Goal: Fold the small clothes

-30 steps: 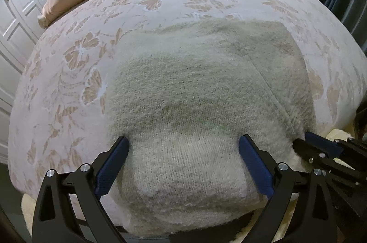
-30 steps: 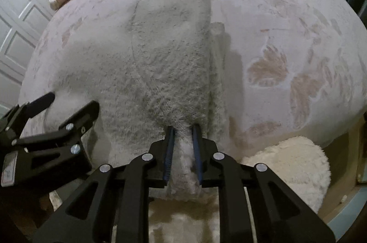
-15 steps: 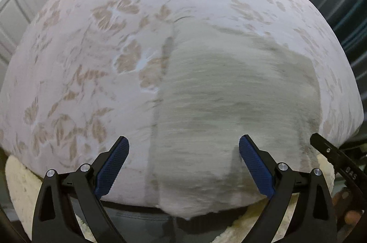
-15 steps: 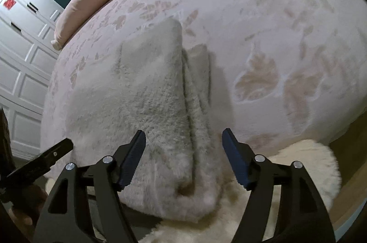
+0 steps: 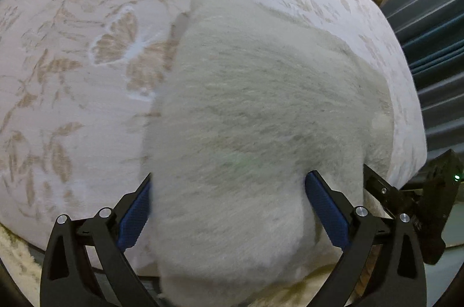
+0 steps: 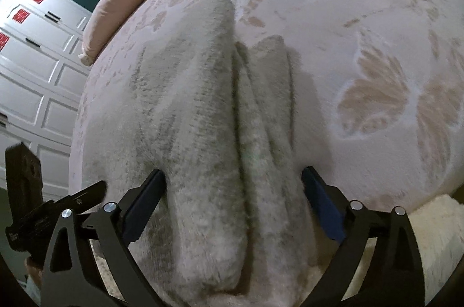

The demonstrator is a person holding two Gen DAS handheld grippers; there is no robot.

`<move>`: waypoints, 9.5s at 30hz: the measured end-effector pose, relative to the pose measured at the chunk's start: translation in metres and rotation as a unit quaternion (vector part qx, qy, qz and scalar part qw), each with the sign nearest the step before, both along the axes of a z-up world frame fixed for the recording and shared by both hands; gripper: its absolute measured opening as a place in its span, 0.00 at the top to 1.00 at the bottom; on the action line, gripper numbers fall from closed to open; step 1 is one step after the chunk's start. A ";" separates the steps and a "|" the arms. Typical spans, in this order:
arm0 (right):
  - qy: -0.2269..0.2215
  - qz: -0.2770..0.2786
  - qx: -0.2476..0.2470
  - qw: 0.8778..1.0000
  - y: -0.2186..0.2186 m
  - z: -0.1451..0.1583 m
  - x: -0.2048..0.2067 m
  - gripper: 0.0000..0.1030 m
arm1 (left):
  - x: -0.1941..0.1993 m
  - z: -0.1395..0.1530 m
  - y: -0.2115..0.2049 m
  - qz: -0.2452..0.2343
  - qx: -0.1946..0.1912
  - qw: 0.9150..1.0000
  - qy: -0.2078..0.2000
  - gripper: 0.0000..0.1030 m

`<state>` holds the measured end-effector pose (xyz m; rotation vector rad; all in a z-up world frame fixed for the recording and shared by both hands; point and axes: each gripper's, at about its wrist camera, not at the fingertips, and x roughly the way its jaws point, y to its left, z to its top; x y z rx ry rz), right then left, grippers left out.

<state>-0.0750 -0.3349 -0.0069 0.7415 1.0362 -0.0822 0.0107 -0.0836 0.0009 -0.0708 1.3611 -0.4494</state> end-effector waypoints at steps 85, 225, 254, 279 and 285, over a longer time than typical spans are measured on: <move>-0.092 -0.097 0.202 0.970 -0.078 0.002 -0.028 0.64 | 0.052 -0.035 -0.053 -0.035 -0.256 0.956 0.140 0.26; -0.052 0.037 -0.288 0.955 0.217 0.005 0.016 0.24 | -0.015 -0.041 0.099 0.076 0.147 0.961 -0.220 0.11; -0.059 0.022 -0.306 0.950 0.230 0.003 0.015 0.22 | -0.014 -0.041 0.106 0.078 0.144 0.955 -0.248 0.11; -0.059 0.020 -0.306 0.950 0.231 0.004 0.015 0.22 | -0.014 -0.041 0.108 0.077 0.146 0.954 -0.251 0.11; -0.059 0.020 -0.306 0.950 0.232 0.004 0.015 0.22 | -0.014 -0.041 0.108 0.076 0.146 0.954 -0.251 0.11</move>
